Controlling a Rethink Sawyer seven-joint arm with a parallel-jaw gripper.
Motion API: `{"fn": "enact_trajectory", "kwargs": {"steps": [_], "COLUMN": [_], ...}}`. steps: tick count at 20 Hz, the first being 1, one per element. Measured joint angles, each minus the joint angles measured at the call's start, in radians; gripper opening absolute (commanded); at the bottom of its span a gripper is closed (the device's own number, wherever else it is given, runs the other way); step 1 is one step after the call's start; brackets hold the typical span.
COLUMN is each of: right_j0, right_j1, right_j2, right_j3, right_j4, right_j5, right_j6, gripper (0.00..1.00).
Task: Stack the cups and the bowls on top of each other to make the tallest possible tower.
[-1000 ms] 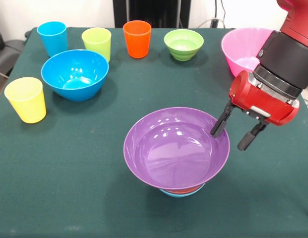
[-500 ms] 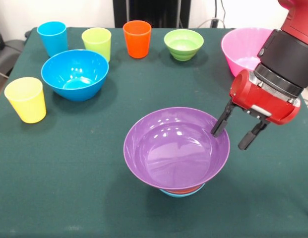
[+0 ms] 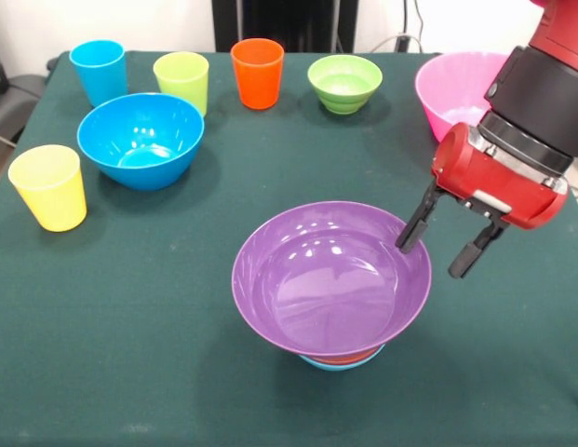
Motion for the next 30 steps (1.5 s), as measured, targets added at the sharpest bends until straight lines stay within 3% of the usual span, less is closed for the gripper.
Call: {"fn": "enact_trajectory", "kwargs": {"steps": [30], "right_j0": [-0.025], "right_j1": [-0.009], "right_j2": [0.000], "right_j3": [0.000], "right_j4": [0.000], "right_j5": [0.000], "right_j6": [0.000], "gripper": [1.00]}}
